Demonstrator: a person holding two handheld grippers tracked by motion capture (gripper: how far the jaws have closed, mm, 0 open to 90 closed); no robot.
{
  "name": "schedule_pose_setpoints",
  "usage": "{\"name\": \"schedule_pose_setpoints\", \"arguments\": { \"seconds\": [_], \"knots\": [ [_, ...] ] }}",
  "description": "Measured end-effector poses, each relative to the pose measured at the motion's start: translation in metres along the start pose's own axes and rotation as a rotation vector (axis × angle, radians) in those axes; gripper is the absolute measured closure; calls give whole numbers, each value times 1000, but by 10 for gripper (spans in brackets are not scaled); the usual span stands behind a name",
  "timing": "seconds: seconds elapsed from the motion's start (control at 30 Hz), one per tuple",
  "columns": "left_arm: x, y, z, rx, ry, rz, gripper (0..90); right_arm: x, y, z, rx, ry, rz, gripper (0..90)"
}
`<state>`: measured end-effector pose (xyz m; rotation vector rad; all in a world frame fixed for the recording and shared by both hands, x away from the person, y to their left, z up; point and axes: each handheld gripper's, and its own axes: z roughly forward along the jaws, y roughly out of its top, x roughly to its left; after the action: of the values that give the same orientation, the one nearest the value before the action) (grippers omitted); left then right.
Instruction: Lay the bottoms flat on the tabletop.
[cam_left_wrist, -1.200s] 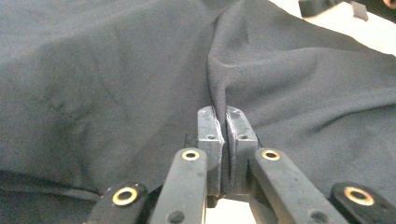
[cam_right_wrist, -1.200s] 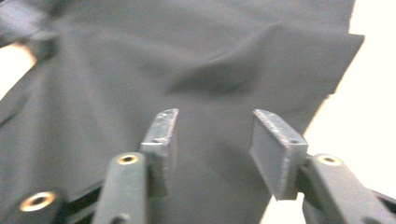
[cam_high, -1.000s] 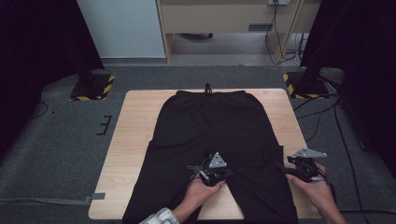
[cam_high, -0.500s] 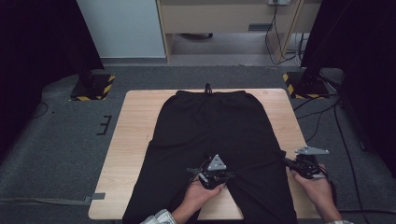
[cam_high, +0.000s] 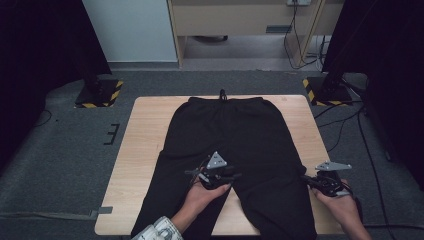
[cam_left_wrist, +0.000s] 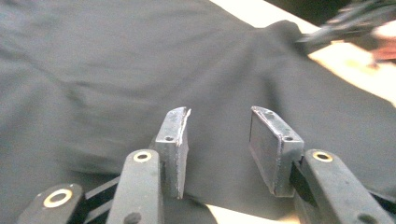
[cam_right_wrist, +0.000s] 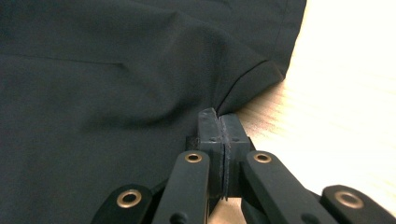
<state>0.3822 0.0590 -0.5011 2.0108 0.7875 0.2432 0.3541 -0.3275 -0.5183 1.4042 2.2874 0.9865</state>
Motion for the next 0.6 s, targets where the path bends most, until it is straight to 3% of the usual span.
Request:
{"name": "schedule_pose_setpoints", "arguments": {
  "seconds": [0.1, 0.2, 0.23, 0.33, 0.4, 0.47, 0.6],
  "knots": [
    [11, 2, 13, -16, 13, 29, 490, -1, 2, 2, -8, 2, 0, 898],
    [16, -1, 27, 44, 16, 74, 441, -2, 3, 4, -17, 10, 6, 897],
    [18, -3, 31, 69, -3, 68, 443, -3, 3, 5, -22, 11, 13, 897],
    [18, -6, 35, 118, 0, 101, 584, -2, 3, 6, -29, 18, 15, 897],
    [17, -7, 34, 129, -6, 77, 739, -1, 3, 4, -29, 23, 9, 898],
    [16, -6, 32, 127, -15, 75, 820, 1, 1, -1, -40, 27, 7, 898],
    [13, -6, 27, 124, -10, 88, 844, 3, -7, -12, -32, 29, -3, 898]
  ]
}}
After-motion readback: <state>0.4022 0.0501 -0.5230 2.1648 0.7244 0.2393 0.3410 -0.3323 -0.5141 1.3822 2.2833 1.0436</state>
